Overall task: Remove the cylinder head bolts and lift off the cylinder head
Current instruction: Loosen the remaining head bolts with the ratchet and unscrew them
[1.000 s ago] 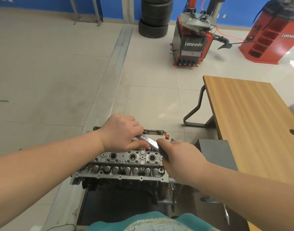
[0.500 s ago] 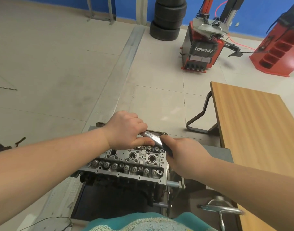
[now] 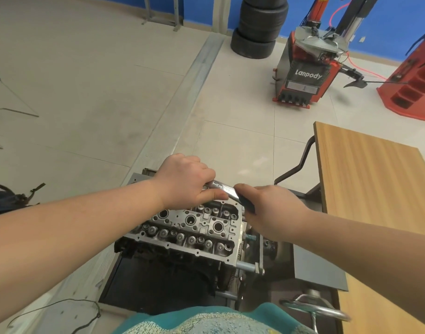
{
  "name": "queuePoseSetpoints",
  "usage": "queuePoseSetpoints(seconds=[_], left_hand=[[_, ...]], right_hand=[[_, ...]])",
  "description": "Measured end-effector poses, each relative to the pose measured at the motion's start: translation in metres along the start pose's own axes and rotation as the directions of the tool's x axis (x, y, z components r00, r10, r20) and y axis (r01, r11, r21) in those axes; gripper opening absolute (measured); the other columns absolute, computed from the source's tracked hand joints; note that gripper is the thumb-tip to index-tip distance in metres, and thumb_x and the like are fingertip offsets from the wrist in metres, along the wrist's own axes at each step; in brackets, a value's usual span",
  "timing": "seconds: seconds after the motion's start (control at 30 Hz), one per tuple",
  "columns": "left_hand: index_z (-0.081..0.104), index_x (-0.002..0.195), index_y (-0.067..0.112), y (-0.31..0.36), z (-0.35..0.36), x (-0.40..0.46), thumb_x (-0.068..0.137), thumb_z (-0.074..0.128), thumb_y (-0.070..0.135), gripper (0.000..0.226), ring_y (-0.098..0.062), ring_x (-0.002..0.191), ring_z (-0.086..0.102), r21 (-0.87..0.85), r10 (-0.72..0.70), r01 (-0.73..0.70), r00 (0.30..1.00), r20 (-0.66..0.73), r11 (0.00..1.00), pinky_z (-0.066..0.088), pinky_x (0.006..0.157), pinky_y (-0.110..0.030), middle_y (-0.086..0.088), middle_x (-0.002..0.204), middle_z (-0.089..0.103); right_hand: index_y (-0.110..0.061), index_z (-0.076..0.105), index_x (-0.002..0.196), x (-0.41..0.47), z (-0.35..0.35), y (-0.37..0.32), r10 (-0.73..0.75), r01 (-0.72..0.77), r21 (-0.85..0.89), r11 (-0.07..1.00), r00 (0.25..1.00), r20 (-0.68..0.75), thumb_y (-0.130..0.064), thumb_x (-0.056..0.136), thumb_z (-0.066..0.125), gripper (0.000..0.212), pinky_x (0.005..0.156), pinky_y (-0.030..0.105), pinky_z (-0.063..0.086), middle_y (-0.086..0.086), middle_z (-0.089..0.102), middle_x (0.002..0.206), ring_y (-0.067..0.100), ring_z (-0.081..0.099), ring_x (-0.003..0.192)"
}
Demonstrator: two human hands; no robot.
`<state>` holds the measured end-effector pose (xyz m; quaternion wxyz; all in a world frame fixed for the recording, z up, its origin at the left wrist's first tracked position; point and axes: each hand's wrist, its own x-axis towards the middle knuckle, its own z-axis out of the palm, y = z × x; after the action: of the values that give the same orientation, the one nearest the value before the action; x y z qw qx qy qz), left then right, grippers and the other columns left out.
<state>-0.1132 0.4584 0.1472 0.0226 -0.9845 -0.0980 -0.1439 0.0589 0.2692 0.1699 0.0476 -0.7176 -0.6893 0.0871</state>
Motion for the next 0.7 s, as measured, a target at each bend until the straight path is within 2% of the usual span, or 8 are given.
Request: queuePoseSetpoints(seconds=[0.07,0.17,0.3,0.37,0.5,0.7], left_hand=[[0.052,0.074,0.030,0.001,0.000,0.001,0.093,0.015,0.086,0.070,-0.013,0.068,0.044,0.026,-0.030,0.029,0.999,0.028,0.999,0.029,0.061,-0.030,0.016,0.068,0.047],[0.047,0.075,0.032,0.004,-0.001,0.004,0.090,0.007,0.089,0.071,-0.012,0.071,0.046,0.055,-0.072,0.068,0.995,0.075,0.996,0.030,0.063,-0.031,0.016,0.070,0.047],[0.045,0.076,0.033,0.008,-0.001,0.006,0.089,0.009,0.091,0.069,-0.013,0.074,0.048,0.054,-0.137,0.132,0.987,0.090,0.990,0.032,0.065,-0.032,0.016,0.072,0.047],[0.045,0.075,0.033,0.007,0.000,0.007,0.088,0.010,0.091,0.070,-0.014,0.074,0.051,0.047,-0.162,0.159,0.983,0.082,0.986,0.034,0.065,-0.032,0.015,0.072,0.048],[0.032,0.066,0.033,0.009,0.003,0.011,0.088,0.012,0.092,0.066,-0.016,0.075,0.054,0.023,-0.223,0.222,0.973,0.063,0.975,0.036,0.062,-0.032,0.014,0.071,0.052],[0.044,0.075,0.036,0.012,0.002,0.016,0.086,0.006,0.094,0.070,-0.016,0.076,0.055,0.022,-0.319,0.318,0.944,0.088,0.948,0.037,0.062,-0.032,0.013,0.072,0.053]], right_hand=[[-0.027,0.052,0.118,0.003,-0.002,0.004,-0.017,0.017,-0.019,1.000,1.000,-0.001,-0.023,0.097,0.052,0.021,0.049,0.035,0.049,-0.008,0.054,0.069,0.015,0.050,0.053],[-0.029,0.050,0.118,0.008,-0.005,0.011,-0.047,0.047,-0.034,0.998,0.999,0.009,-0.023,0.098,0.051,0.022,0.049,0.036,0.049,-0.008,0.053,0.070,0.015,0.049,0.053],[-0.030,0.050,0.118,0.015,-0.011,0.020,-0.095,0.096,-0.054,0.994,0.995,0.021,-0.021,0.098,0.053,0.023,0.053,0.040,0.053,-0.009,0.054,0.070,0.018,0.053,0.056],[-0.028,0.052,0.114,0.020,-0.015,0.025,-0.128,0.129,-0.072,0.989,0.992,0.015,-0.019,0.097,0.054,0.019,0.052,0.039,0.052,-0.009,0.052,0.068,0.019,0.051,0.054],[-0.022,0.055,0.112,0.031,-0.021,0.037,-0.216,0.216,-0.100,0.971,0.976,0.014,-0.019,0.098,0.053,0.015,0.049,0.033,0.045,-0.007,0.050,0.066,0.020,0.047,0.052],[-0.020,0.060,0.116,0.044,-0.029,0.049,-0.275,0.276,-0.176,0.945,0.961,0.026,-0.016,0.095,0.055,0.022,0.049,0.031,0.045,-0.007,0.053,0.069,0.023,0.047,0.053]])
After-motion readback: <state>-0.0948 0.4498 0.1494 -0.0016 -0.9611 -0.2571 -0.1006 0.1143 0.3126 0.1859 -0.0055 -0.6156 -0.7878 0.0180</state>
